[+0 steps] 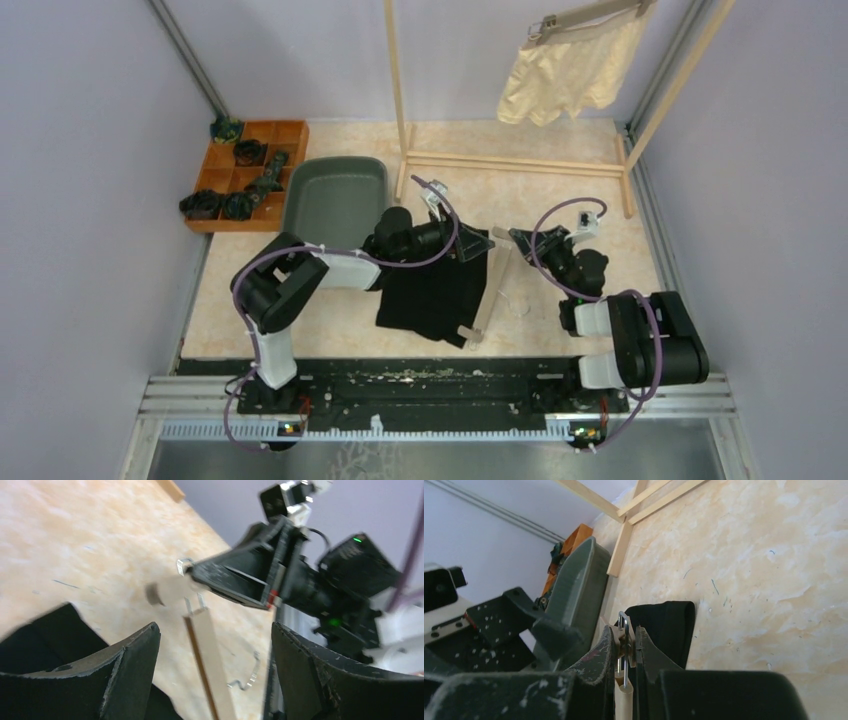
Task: Clip the underwear to the hanger
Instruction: Open the clamp at the hanger.
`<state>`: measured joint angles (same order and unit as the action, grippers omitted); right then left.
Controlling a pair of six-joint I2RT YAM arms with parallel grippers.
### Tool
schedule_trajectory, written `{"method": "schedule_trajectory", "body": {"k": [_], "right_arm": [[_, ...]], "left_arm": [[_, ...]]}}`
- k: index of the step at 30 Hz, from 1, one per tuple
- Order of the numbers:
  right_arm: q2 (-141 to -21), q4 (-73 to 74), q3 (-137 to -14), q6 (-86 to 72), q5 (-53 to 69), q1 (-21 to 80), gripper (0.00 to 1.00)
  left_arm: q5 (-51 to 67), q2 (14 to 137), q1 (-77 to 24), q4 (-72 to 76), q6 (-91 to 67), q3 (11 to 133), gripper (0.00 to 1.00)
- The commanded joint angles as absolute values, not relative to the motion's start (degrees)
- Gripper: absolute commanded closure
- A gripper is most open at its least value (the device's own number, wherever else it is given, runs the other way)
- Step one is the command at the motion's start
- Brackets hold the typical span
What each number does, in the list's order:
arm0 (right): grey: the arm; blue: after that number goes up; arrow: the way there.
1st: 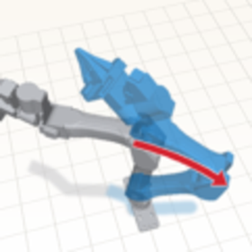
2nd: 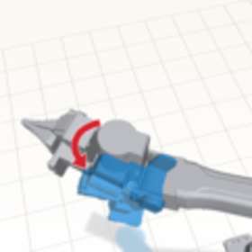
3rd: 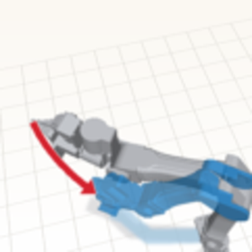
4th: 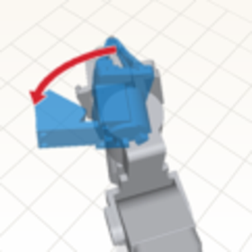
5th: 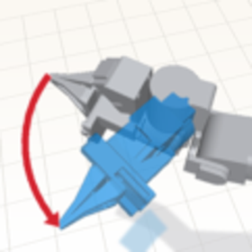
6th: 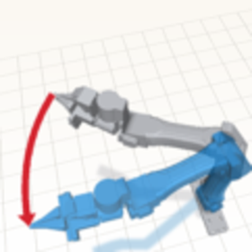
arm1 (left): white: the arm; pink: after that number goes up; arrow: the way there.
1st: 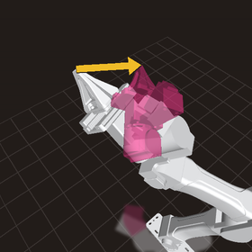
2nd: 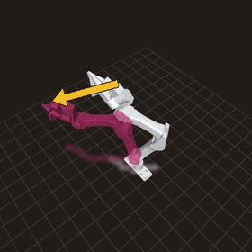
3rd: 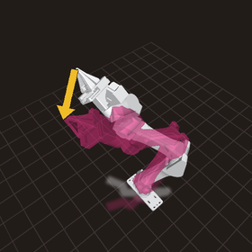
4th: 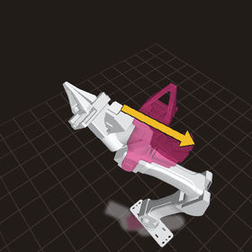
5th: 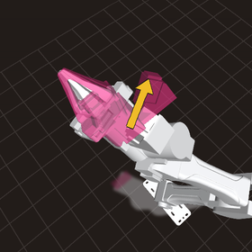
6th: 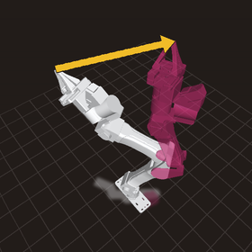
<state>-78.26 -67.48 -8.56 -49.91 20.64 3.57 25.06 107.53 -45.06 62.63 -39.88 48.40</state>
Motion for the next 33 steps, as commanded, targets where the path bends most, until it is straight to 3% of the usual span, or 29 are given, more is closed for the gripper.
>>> {"method": "schedule_trajectory", "body": {"k": [1, 12, 20, 33], "right_arm": [[-79.91, -71.12, -8.41, -48.00, 21.30, 3.25, 1.00], [-80.57, -71.41, -7.81, -47.29, 21.54, 3.16, 1.00], [-78.34, -69.52, -7.50, -46.69, 21.47, 3.15, 1.00], [-77.95, -68.46, -7.65, -45.97, 21.10, 3.14, 1.00]], "left_arm": [[19.43, 110.10, -43.51, 44.22, -27.07, 55.54, 0.14], [6.70, 113.68, -41.75, 34.30, -18.05, 58.94, 0.17], [0.07, 115.54, -41.75, 35.27, -14.01, 59.78, 0.19], [2.28, 118.20, -42.83, 41.99, -9.67, 58.76, 0.23]]}}
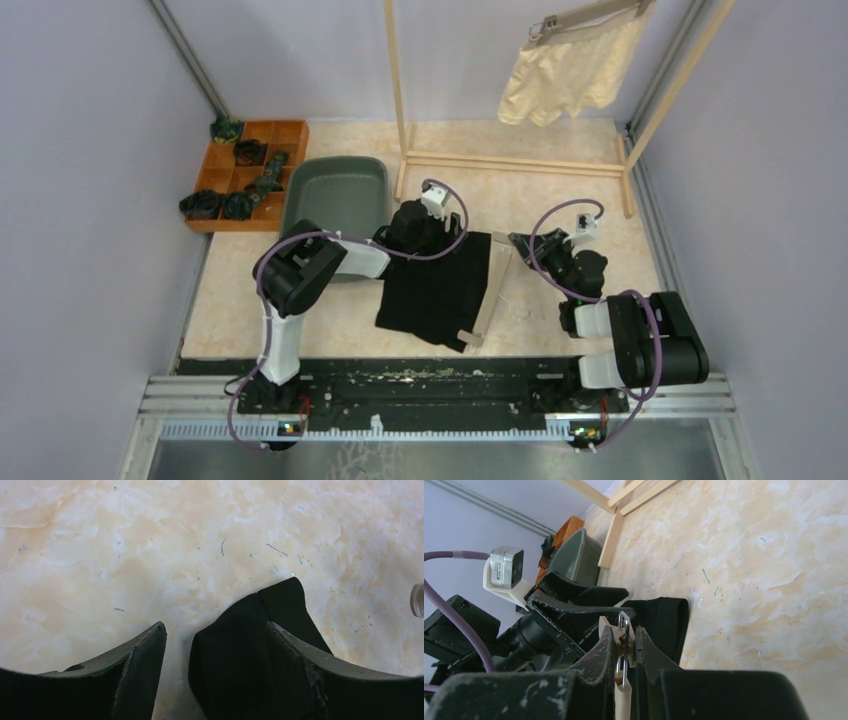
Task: Clip the underwear to the hanger
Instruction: Open the clamp at the hanger, then clamp the underwear onto the hanger.
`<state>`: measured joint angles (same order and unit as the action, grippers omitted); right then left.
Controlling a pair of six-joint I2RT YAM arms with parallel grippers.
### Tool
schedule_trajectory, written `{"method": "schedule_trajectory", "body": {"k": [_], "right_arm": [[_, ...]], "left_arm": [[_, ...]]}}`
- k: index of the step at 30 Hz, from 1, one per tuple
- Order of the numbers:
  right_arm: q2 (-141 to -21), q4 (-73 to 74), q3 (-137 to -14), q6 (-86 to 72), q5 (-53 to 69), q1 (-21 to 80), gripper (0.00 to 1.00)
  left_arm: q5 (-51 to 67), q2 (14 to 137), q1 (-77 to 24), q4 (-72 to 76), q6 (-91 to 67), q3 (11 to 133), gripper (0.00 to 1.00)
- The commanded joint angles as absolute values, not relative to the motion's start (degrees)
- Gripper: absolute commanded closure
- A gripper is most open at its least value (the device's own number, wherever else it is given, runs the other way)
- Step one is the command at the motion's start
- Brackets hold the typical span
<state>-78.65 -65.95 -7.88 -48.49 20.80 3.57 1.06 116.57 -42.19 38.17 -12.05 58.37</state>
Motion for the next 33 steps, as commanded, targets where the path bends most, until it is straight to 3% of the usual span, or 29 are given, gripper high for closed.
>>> {"method": "schedule_trajectory", "body": {"k": [1, 16, 22, 29, 33], "right_arm": [[-77.96, -68.47, -7.65, -45.97, 21.11, 3.15, 1.00], [-79.62, -69.94, -7.62, -46.01, 21.49, 2.92, 1.00], [-79.72, -69.97, -7.47, -45.97, 21.61, 2.42, 1.00], [-80.93, -70.93, -7.34, -46.16, 22.20, 1.83, 1.00], [-82.34, -72.45, -7.47, -46.66, 23.28, 1.21, 1.00]], "left_arm": [[2.55, 118.43, -43.07, 42.17, -9.25, 58.89, 0.23], [2.74, 122.06, -45.71, 43.43, -6.37, 59.75, 0.29], [1.97, 122.96, -46.90, 44.47, -5.54, 59.58, 0.49], [1.74, 120.76, -47.18, 47.98, -5.72, 56.73, 0.99], [1.64, 116.37, -47.11, 50.87, -5.58, 54.21, 1.00]]}}
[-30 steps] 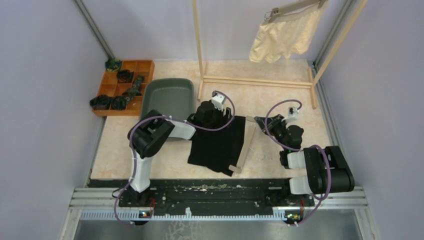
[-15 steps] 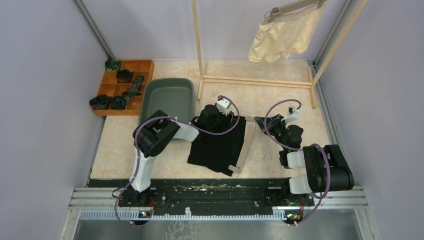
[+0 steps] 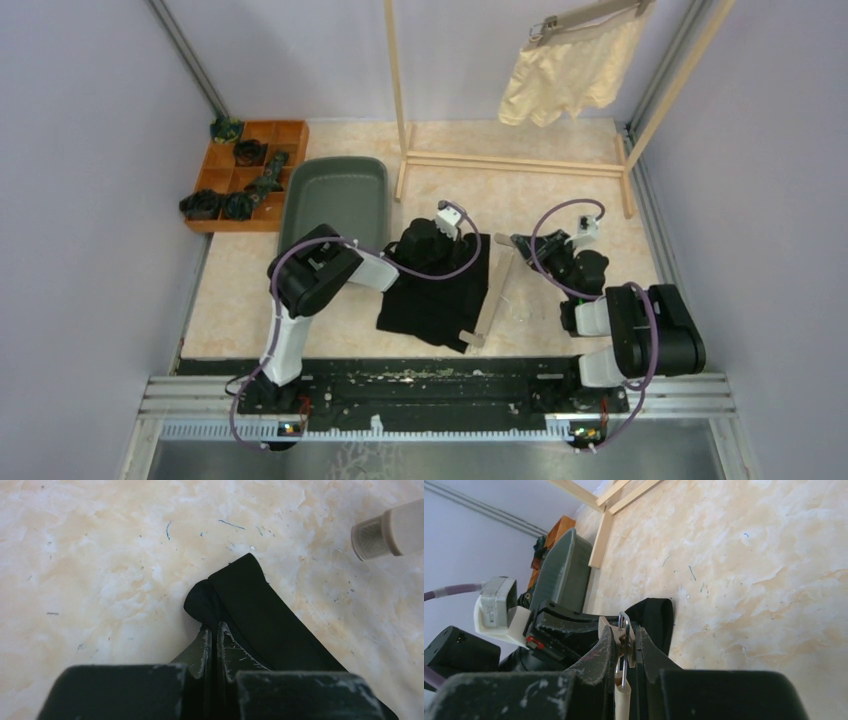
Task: Clip the underwear to the hanger
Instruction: Clamp the underwear onto the hanger.
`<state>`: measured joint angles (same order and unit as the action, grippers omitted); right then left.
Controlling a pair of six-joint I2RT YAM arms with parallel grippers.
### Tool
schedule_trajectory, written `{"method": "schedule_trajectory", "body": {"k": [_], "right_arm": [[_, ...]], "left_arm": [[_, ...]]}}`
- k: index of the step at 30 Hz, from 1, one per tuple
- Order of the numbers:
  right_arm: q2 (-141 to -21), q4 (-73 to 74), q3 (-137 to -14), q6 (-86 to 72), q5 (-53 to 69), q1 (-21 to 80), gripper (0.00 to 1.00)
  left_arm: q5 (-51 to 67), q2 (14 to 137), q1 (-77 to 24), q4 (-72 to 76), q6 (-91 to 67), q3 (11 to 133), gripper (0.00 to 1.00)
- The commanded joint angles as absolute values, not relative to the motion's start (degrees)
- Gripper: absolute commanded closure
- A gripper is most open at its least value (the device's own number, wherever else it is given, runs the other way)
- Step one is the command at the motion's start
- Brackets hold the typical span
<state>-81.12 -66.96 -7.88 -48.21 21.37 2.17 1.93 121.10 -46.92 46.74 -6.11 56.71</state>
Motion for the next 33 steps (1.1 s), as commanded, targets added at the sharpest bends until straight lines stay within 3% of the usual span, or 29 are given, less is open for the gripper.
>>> {"method": "schedule_trajectory", "body": {"k": [1, 26, 28, 31, 33], "right_arm": [[-82.78, -72.90, -7.47, -46.82, 23.55, 0.96, 1.00], [-91.69, -82.99, -7.83, -45.21, 26.78, 0.00, 1.00], [-91.51, -83.07, -7.74, -45.35, 26.83, -0.01, 1.00], [-90.71, -83.06, -7.44, -45.52, 26.95, 0.00, 1.00], [-89.94, -82.62, -7.26, -45.61, 26.90, 0.00, 1.00]], "left_arm": [[1.92, 115.26, -47.11, 51.52, -5.54, 53.66, 1.00], [8.48, 107.45, -47.02, 56.88, -8.78, 49.50, 1.00], [7.18, 108.18, -46.93, 53.50, -7.97, 51.09, 0.95], [5.82, 109.32, -46.40, 52.99, -7.87, 51.17, 0.80], [5.40, 110.01, -45.64, 52.80, -8.43, 51.09, 0.54]]}}
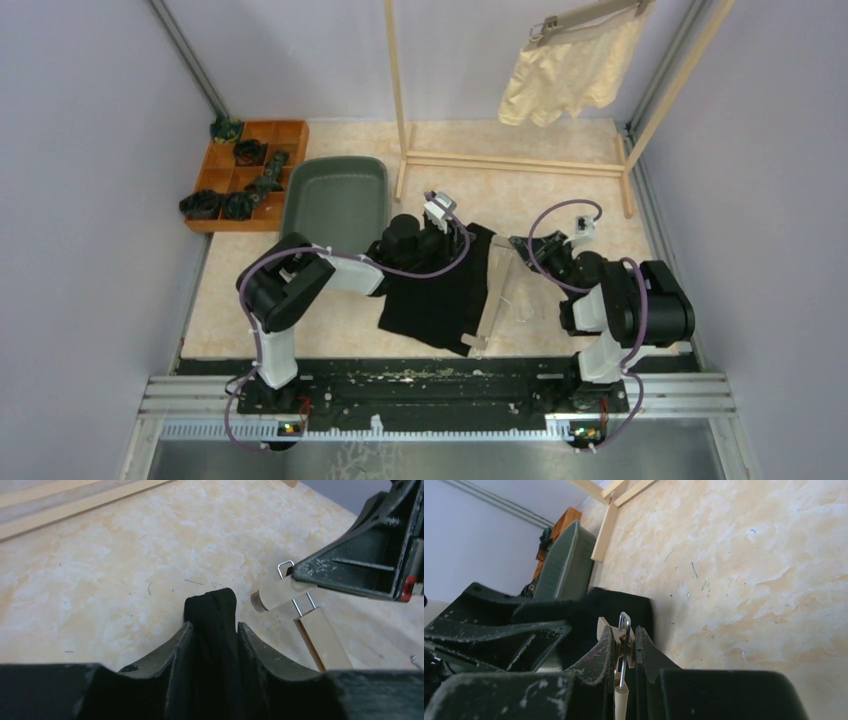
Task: Clip the underwear to the hanger
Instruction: Clamp the underwear onto the hanger.
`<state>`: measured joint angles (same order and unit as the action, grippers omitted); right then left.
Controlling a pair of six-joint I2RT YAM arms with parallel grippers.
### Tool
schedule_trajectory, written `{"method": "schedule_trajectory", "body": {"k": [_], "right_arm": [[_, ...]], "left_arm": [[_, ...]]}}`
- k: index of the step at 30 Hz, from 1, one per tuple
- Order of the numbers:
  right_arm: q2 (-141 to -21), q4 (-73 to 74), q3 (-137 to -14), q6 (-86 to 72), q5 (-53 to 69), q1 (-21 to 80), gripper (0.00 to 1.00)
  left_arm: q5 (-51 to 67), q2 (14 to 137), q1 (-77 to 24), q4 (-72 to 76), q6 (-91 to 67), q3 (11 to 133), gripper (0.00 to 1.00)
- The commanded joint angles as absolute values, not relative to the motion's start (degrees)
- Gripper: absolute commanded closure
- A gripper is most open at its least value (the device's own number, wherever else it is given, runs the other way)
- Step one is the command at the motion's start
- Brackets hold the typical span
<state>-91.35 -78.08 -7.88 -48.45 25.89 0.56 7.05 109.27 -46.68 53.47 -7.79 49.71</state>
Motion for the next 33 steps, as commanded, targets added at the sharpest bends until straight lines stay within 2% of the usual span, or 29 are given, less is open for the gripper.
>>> {"method": "schedule_trajectory", "body": {"k": [1, 3, 4, 9, 15, 20, 25, 33], "right_arm": [[-89.47, -82.35, -7.17, -45.54, 26.93, -0.03, 1.00], [-88.50, -81.62, -7.04, -45.38, 27.03, 0.00, 1.00], [-88.05, -81.19, -6.96, -45.35, 26.99, 0.00, 1.00], [-85.73, -79.68, -6.52, -45.34, 26.86, -0.13, 1.00], [-82.92, -78.19, -4.87, -46.75, 24.98, -1.07, 1.00], [-77.44, -74.12, -3.25, -48.54, 20.84, -1.23, 1.00], [-68.63, -64.17, -3.06, -47.01, 17.63, -1.23, 1.00], [-55.22, -49.26, -4.25, -43.79, 16.16, -1.23, 1.00]], "left_arm": [[5.51, 110.18, -45.27, 52.76, -8.59, 51.02, 0.46], [5.21, 110.51, -44.41, 52.69, -8.70, 51.09, 0.31], [5.44, 110.68, -44.05, 52.21, -8.51, 51.40, 0.30], [9.84, 111.75, -42.76, 50.22, -5.30, 53.81, 0.28], [24.39, 113.78, -41.60, 50.25, -0.86, 57.33, 0.22], [35.21, 116.65, -41.57, 45.87, 3.47, 61.63, 0.21], [38.87, 118.70, -41.57, 40.38, 7.47, 64.89, 0.22], [38.06, 122.64, -41.57, 35.33, 9.73, 70.45, 0.20]]}}
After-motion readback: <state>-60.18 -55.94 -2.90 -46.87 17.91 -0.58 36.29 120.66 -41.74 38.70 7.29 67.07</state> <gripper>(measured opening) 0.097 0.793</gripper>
